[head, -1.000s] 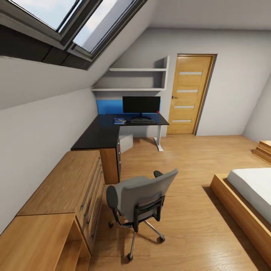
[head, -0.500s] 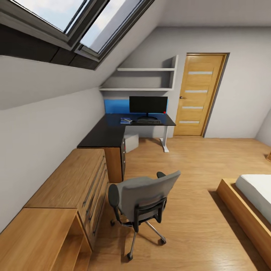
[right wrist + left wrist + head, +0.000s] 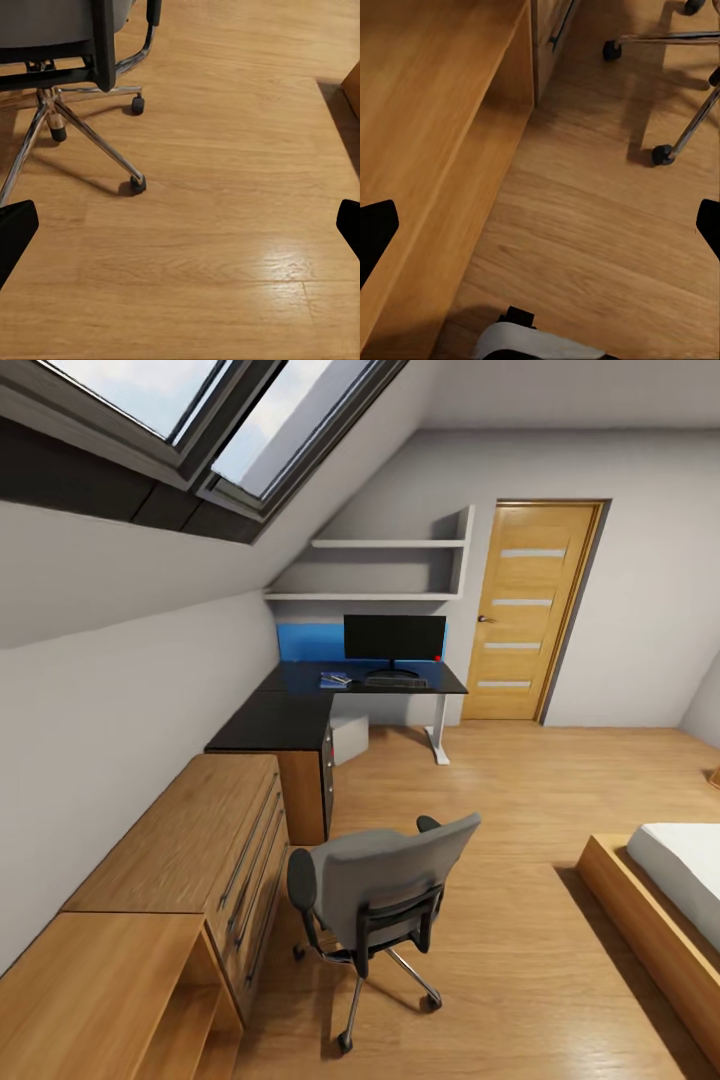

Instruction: In the bedroom, organize the workspace by keeping the computer under the desk, ensuring the monitor is on the desk, placing the keyboard on the desk next to the monitor, placing the mouse on the desk next to the keyboard, moving the folder from the swivel chair onto the desk next to the mouse, stacking the notebook on top of the folder with the pen on top of the notebook, and positioning the swivel chair next to the desk.

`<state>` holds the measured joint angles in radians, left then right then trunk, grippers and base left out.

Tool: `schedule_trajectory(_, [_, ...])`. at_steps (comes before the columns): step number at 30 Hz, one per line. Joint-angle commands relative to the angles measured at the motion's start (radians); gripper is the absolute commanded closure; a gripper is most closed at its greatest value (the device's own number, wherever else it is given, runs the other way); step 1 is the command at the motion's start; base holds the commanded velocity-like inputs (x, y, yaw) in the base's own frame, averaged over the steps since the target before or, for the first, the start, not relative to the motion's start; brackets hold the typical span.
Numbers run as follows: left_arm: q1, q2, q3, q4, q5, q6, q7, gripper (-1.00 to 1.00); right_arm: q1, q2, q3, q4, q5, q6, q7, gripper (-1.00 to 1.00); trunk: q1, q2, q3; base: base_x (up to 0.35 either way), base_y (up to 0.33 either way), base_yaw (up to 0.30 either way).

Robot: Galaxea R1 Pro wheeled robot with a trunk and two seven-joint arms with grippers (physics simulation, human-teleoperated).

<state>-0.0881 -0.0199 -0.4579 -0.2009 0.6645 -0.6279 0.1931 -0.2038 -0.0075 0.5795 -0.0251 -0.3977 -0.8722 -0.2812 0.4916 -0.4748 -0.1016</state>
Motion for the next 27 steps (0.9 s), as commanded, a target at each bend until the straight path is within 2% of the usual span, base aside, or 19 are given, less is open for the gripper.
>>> schedule_trajectory(1, [-0.001,0.000,-0.008,0.000,0.002,0.009,0.009,-1.00,0.000,0.000,0.009,-0.001,-0.004,0.000,-0.006,-1.00,0.004,-0.009,-0.005,0.000,0.000,0.000])
schedule_trajectory(2, [-0.001,0.001,-0.008,0.000,0.002,0.022,0.009,-1.00,0.000,0.000,0.008,-0.001,-0.004,0.001,-0.006,-1.00,0.008,-0.016,-0.008,0.000,0.000,0.000])
schedule_trajectory(3, [-0.001,0.002,-0.006,0.000,0.003,0.063,0.010,-1.00,-0.001,0.000,0.007,-0.001,-0.005,0.004,-0.006,-1.00,0.012,-0.023,-0.012,0.000,0.000,0.000])
schedule_trajectory(4, [-0.001,0.003,-0.003,0.000,0.006,0.149,0.010,-1.00,-0.001,0.001,0.008,-0.002,-0.005,0.007,-0.006,-1.00,0.016,-0.030,-0.015,0.000,0.000,0.000])
schedule_trajectory(27, [-0.001,-0.006,-0.005,-0.002,-0.002,0.167,0.010,-1.00,0.000,0.000,0.007,0.001,-0.005,0.008,-0.006,-1.00,0.104,-0.191,-0.087,0.000,0.000,0.000])
